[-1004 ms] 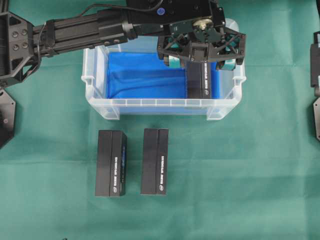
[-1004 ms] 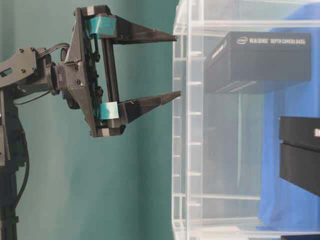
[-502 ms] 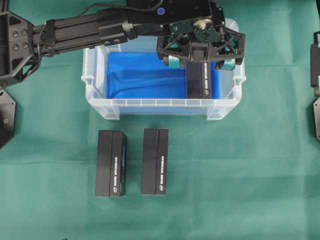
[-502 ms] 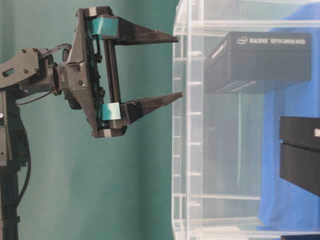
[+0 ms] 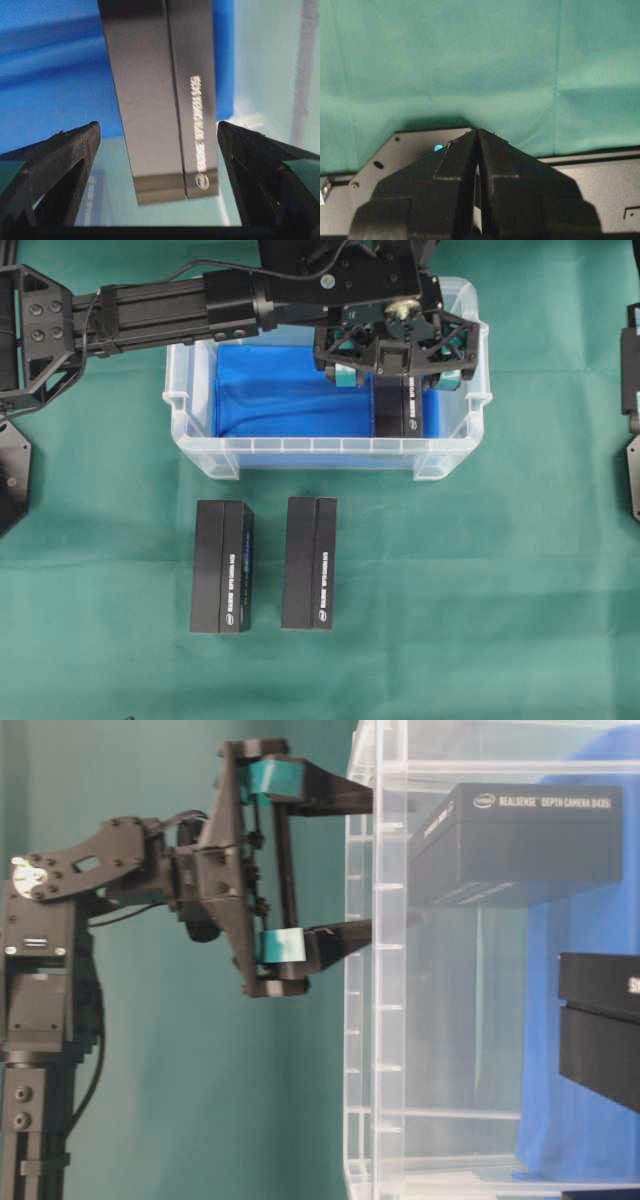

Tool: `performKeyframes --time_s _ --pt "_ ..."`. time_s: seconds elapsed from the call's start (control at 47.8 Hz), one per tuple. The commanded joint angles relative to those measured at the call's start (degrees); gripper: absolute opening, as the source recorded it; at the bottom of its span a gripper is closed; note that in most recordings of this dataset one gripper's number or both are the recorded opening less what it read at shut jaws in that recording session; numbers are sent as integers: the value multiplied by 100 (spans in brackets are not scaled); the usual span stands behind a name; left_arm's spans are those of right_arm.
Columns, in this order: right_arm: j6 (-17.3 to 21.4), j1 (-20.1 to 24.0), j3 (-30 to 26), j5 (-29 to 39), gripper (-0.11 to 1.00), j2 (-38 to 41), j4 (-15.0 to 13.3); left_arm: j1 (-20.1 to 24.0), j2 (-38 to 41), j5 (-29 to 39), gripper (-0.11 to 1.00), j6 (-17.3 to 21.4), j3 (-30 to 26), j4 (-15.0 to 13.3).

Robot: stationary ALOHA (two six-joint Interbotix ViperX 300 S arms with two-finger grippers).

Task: Take the box out of the case with the left arm.
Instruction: 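Lower the left gripper around the right black box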

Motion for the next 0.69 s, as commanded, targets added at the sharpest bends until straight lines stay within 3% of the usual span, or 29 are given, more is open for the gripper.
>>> performKeyframes --time_s 0.0,0.23,0.669 --pt "-9 0 -62 -18 3 -9 -9 9 -281 -132 93 -26 44 26" --pt "-9 0 -62 -9 3 -9 -9 9 -237 -545 93 -149 149 35" --pt "-9 9 -62 -18 3 -18 -9 9 -193 -580 93 -149 255 44"
